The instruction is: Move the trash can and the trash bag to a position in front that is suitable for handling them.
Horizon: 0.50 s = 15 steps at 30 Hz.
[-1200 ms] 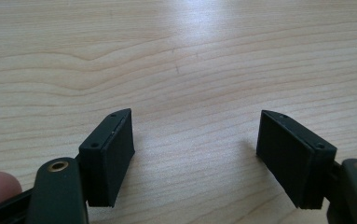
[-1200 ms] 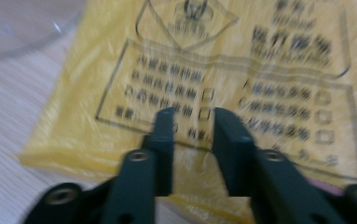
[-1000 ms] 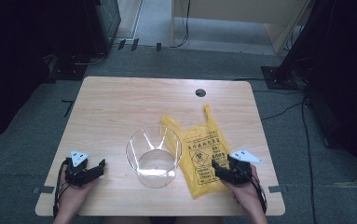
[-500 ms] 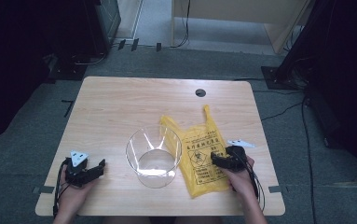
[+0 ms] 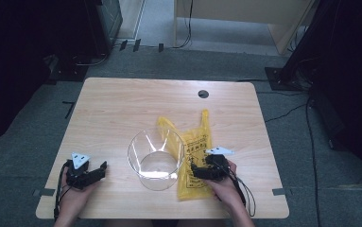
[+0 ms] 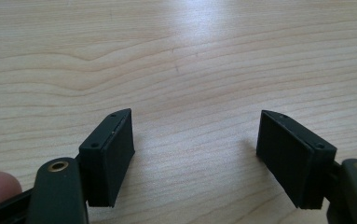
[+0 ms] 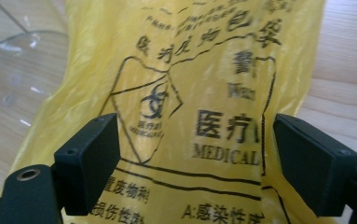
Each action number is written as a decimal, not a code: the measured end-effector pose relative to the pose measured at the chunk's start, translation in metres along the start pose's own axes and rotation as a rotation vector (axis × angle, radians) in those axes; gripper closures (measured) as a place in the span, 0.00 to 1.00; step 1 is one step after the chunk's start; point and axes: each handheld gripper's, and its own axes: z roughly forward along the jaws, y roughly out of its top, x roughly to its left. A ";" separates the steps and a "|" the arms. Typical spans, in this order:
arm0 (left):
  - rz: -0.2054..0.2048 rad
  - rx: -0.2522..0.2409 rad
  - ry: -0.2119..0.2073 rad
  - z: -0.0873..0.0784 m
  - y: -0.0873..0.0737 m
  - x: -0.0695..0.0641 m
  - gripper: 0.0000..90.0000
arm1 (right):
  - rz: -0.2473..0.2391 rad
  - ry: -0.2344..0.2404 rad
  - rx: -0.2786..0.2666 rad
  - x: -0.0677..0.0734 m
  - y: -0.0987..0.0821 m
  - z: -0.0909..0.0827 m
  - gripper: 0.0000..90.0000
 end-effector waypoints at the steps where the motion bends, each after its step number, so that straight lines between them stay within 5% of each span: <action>1: 0.000 0.000 0.000 0.000 0.000 0.000 0.30 | -0.010 -0.003 0.003 0.004 0.000 0.001 0.19; 6: 0.001 0.001 0.000 0.000 0.000 0.000 0.30 | -0.061 0.013 0.017 0.023 -0.001 0.005 0.18; 15: 0.001 0.001 0.000 0.000 0.000 0.000 0.30 | -0.137 -0.048 0.039 0.039 -0.007 0.016 0.20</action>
